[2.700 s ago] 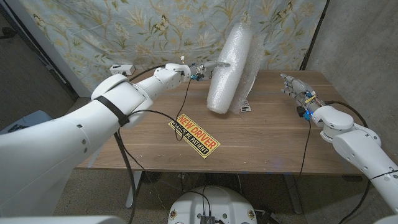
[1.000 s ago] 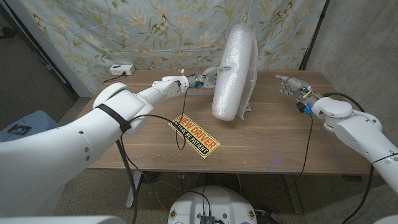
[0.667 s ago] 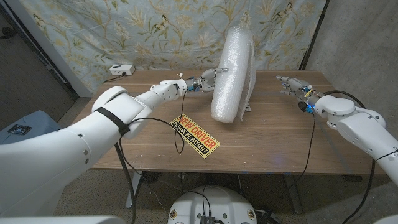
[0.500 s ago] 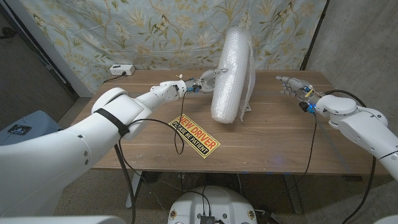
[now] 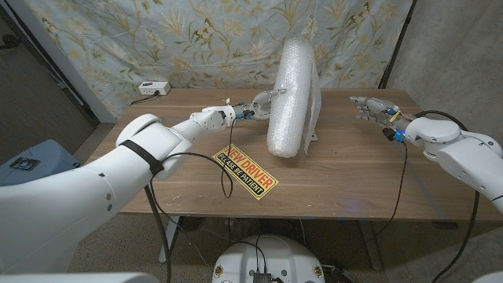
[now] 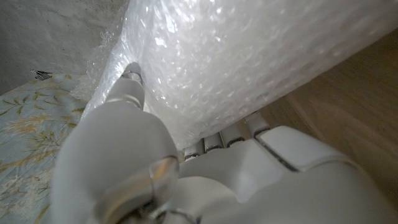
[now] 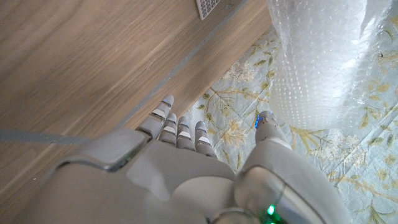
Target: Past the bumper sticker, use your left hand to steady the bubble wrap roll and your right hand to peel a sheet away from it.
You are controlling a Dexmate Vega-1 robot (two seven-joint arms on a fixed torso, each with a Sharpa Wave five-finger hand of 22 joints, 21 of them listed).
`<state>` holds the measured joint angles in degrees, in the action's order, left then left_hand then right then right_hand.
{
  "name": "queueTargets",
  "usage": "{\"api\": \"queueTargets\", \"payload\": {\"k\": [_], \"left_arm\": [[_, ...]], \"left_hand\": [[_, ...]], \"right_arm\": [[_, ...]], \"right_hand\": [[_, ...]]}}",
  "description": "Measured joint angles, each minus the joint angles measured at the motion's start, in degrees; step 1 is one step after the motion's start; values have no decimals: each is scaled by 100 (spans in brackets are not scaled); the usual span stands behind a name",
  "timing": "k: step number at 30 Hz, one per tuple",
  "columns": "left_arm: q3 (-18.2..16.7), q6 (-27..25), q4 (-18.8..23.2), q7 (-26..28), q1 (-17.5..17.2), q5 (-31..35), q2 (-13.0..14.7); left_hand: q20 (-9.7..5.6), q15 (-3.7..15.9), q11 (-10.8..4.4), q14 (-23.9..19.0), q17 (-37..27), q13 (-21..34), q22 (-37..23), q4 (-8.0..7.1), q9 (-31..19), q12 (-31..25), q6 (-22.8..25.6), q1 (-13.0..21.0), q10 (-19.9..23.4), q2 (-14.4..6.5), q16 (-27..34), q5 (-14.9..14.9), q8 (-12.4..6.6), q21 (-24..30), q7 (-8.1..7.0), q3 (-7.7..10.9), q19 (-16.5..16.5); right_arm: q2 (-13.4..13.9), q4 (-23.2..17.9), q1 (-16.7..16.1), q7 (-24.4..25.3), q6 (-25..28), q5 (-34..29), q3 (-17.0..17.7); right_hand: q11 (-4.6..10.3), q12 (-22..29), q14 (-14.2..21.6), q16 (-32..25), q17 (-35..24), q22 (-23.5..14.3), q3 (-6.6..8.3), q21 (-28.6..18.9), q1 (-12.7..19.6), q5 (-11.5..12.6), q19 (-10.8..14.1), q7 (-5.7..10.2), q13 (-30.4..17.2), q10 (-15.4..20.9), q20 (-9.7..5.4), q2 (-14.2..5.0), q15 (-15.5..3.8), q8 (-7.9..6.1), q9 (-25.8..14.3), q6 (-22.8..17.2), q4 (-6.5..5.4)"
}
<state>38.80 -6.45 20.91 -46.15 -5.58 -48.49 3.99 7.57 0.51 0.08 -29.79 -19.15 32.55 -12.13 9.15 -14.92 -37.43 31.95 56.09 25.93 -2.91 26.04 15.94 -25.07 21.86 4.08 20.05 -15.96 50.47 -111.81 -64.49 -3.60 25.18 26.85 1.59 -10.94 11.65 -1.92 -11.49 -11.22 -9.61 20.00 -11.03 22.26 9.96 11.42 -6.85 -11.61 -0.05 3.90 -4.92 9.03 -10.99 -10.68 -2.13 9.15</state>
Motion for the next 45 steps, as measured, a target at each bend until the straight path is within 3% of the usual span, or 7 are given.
{"api": "queueTargets", "payload": {"k": [10, 24, 45], "left_arm": [[-26, -100, -58, 208, -22, -46, -56], [-61, -257, -94, 440, -24, -66, -126], [-142, -388, -123, 729, -23, -71, -204]], "left_hand": [[0, 0, 0, 0, 0, 7, 0, 27, 0, 9, 0, 0, 0, 0, -3, 1, 0, 0, 0, 27, 0], [0, 9, 20, -33, -15, 79, 0, 26, 0, 32, 1, 0, 21, 0, 24, 42, 0, 0, 1, 26, 0], [0, 10, 20, -31, 2, 110, 0, 50, 0, 69, 13, -1, 21, -1, 23, 87, 0, 50, 14, 50, 0]], "right_arm": [[55, -372, -170, -76, 309, 9, 248], [24, -954, -297, -161, 860, -125, 475], [-128, -1530, -12, -137, 1658, -307, 164]], "right_hand": [[-83, 0, 71, 0, -13, 0, -24, 0, 23, 0, 40, 0, 0, 39, 107, 23, 132, 0, 0, 0, -24], [-134, 0, 132, 0, -12, 0, -41, 0, 23, 0, 92, 0, 1, 50, 380, 23, 276, 0, 0, 0, -41], [-142, 0, 185, -40, -11, -14, -40, 0, 75, 0, 75, 0, 1, 104, 457, 75, 286, 0, 0, 0, -40]]}}
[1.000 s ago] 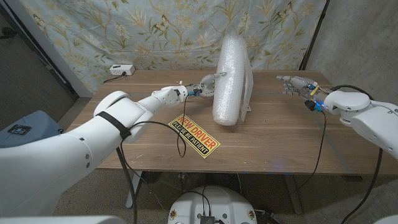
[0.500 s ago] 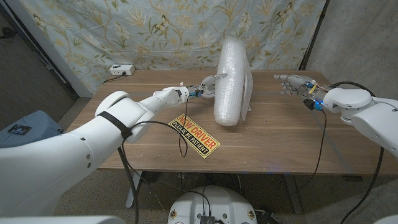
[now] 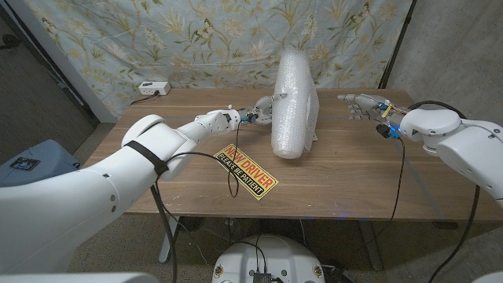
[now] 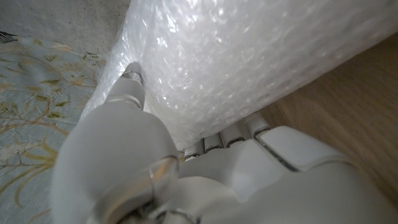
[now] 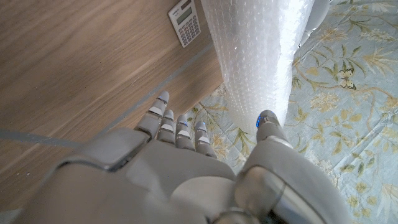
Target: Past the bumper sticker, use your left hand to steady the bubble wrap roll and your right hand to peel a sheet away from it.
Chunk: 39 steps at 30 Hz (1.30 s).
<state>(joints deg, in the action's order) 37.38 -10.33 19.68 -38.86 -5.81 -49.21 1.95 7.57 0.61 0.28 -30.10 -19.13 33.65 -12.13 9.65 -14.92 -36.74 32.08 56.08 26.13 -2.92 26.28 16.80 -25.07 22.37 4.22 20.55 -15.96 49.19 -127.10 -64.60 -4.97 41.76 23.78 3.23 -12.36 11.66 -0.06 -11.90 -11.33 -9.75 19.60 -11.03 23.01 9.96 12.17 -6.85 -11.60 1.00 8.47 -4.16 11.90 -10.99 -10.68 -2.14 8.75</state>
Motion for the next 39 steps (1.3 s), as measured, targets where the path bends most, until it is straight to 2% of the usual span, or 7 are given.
{"api": "queueTargets", "payload": {"k": [8, 11, 25, 39], "left_arm": [[-4, -52, -1, -25, -1, 0, -14], [-4, -69, -1, -55, -1, 0, -21], [19, -138, 17, -234, -41, -27, -51], [32, -159, 36, -265, -114, -80, -78]], "left_hand": [[0, 0, 0, 0, 0, 12, 0, 0, 0, 7, 0, 0, 0, 0, 0, 44, 0, 0, 0, 0, 0], [0, 0, 0, 0, 0, 12, 0, -1, 0, 8, 1, 0, 0, 0, -1, 45, 0, 0, 0, -1, 0], [0, 0, -20, 1, -17, 51, 0, 17, 0, 42, 19, 0, 19, 0, -3, 58, 0, 0, 19, 17, 0], [0, 1, -20, 1, -16, 59, 0, 40, 0, 50, 19, 0, 20, 0, -3, 122, 0, 0, 19, 40, 0]], "right_arm": [[51, -82, 193, -31, 212, -11, -201], [75, -101, 252, -48, 293, -11, -262], [197, -224, 652, -69, 646, 0, -675], [262, -291, 1077, -45, 957, 69, -1041]], "right_hand": [[-11, -15, -22, 25, 0, 0, -25, 0, 22, 0, -46, -2, 0, -55, 45, 22, 21, 0, 0, 85, 25], [-11, -23, -73, 25, -23, 0, -25, 0, 22, 0, -68, 10, 0, -115, 67, 22, 30, 40, 0, 155, 25], [-14, -67, -228, 69, -46, 1, -96, 22, 22, 0, -190, 10, 0, -358, 187, 22, 41, 66, -13, 446, -46], [-12, -67, -289, 69, -54, 1, -119, 22, -1, 0, -272, 4, 1, -464, 228, 45, 40, 66, -12, 593, -70]]}}
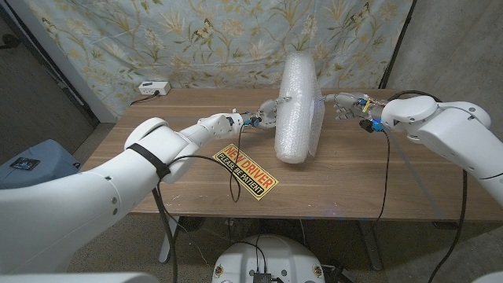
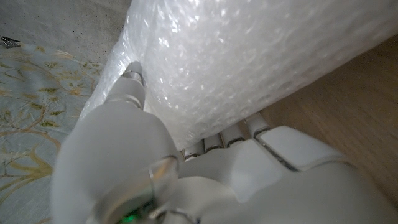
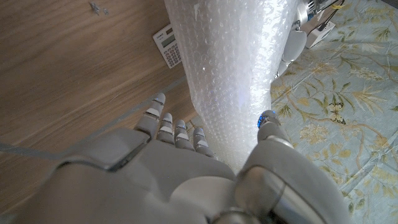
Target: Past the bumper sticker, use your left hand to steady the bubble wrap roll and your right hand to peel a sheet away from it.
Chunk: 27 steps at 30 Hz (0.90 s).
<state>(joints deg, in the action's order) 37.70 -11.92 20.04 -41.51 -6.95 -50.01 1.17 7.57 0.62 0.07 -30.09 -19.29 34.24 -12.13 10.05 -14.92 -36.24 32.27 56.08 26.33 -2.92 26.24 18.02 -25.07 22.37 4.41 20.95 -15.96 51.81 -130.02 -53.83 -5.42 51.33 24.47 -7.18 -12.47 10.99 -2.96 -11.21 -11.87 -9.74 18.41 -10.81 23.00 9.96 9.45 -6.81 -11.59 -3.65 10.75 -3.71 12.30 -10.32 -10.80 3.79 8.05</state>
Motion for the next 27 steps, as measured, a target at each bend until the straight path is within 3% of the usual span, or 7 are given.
{"api": "queueTargets", "payload": {"k": [4, 10, 20, 27], "left_arm": [[-4, 5, 0, 15, -19, -13, -11], [-9, 48, 2, 61, -36, -38, -21], [-9, 89, 8, 91, -58, -51, -30], [7, 94, 27, 64, -70, -51, -8]], "left_hand": [[0, 0, 0, 0, 5, 3, 0, 0, 0, 14, 0, 0, 0, 0, 0, 17, 0, 0, 0, 0, 0], [0, 0, 0, 0, 16, 7, 0, 23, 0, 22, 0, 1, 0, 1, -1, 28, 0, 0, 0, 23, 0], [0, 0, 0, 0, 13, 45, 0, 47, 0, 38, 0, 3, 0, 3, -1, 66, 0, 0, 0, 47, 0], [0, 0, 0, 0, -1, 69, 0, 47, 0, 39, 0, 11, 0, 11, -1, 111, 0, 6, 0, 47, 0]], "right_arm": [[1, 0, 100, 15, 69, 20, -92], [-23, 15, 363, 62, 184, 53, -366], [-68, 64, 532, 158, 317, 73, -568], [-92, 132, 705, 205, 410, 73, -770]], "right_hand": [[-2, 0, -61, 0, 0, 0, -24, 0, 0, 0, -22, 2, 0, -42, 22, 0, 0, 0, 0, 61, 24], [-2, 0, -165, 0, -27, 0, -88, 0, -57, 22, -92, -22, 0, -229, 31, -19, -1, 0, 0, 333, -40], [-20, 0, -295, 0, -26, 0, -182, 0, -171, 41, -174, -12, -28, -409, 49, -58, 9, 0, 1, 548, -71], [-10, 27, -532, 0, -54, -29, -356, -23, -557, 45, -359, -4, -28, -604, 71, -178, 1, -29, 1, 555, -182]]}}
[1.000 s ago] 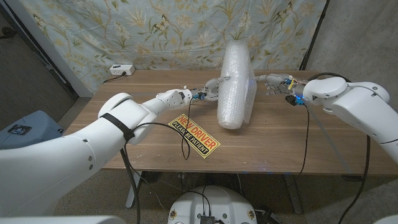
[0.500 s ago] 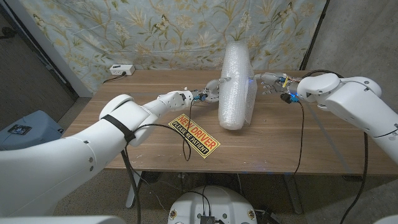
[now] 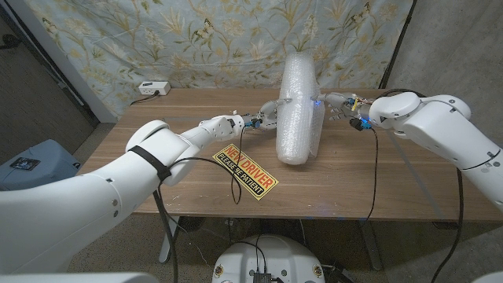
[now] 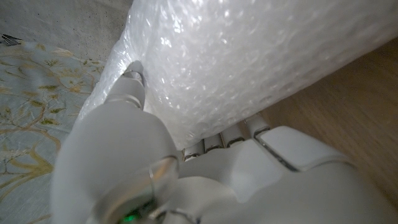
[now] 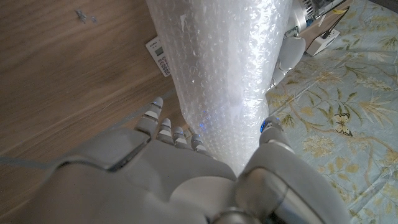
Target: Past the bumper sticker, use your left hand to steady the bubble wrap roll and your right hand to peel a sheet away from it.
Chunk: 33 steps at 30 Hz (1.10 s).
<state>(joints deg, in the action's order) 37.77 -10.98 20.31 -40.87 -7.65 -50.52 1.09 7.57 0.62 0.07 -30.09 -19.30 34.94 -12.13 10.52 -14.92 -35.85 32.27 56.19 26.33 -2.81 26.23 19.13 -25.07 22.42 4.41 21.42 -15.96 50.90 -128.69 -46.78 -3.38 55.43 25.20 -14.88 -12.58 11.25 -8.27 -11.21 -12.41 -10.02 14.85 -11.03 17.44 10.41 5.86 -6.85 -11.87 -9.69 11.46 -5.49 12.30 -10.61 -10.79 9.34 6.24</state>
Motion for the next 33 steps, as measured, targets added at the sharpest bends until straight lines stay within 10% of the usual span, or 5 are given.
{"api": "queueTargets", "payload": {"k": [33], "left_arm": [[35, 106, 41, 23, -35, -8, -1]], "left_hand": [[0, 0, 0, 0, -15, 43, 0, 24, 0, 30, 1, 77, 0, 77, -5, 144, 0, 47, 1, 24, 0]], "right_arm": [[-206, 225, 785, 199, 711, -261, -860]], "right_hand": [[1, 41, -132, -28, 2, 1, -126, -23, -221, 40, -81, 0, 1, 2, 41, -118, 8, -21, 1, -1, 31]]}}
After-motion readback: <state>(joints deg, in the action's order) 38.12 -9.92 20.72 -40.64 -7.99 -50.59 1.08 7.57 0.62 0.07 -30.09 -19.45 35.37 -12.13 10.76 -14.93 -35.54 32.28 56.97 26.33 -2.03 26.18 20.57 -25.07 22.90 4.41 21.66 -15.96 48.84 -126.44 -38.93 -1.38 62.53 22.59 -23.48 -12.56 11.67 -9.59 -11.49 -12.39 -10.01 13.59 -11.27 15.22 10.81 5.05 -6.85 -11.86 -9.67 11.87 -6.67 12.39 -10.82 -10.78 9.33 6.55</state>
